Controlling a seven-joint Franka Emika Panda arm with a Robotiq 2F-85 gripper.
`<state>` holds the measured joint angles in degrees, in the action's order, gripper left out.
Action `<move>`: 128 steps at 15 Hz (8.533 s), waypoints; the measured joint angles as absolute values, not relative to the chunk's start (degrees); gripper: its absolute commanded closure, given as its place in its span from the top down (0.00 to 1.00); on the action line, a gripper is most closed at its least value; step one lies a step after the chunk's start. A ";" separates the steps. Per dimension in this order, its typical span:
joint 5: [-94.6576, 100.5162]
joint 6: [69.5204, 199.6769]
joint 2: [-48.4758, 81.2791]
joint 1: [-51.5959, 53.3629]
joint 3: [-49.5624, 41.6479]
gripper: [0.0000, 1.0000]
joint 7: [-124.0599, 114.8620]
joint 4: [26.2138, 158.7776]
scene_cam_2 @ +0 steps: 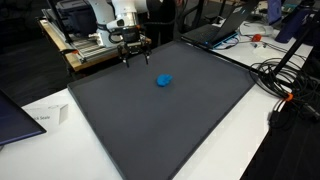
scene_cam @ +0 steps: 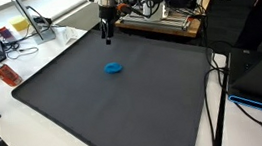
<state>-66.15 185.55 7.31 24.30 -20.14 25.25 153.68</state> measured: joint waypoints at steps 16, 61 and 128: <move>-12.21 166.68 7.26 12.11 -19.33 1.00 -22.03 144.09; 1.58 127.54 31.37 6.44 -4.87 0.00 -26.23 108.74; 14.11 130.27 21.84 13.11 1.04 1.00 -34.01 113.65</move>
<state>14.11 130.27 21.84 13.11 1.04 -34.01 113.65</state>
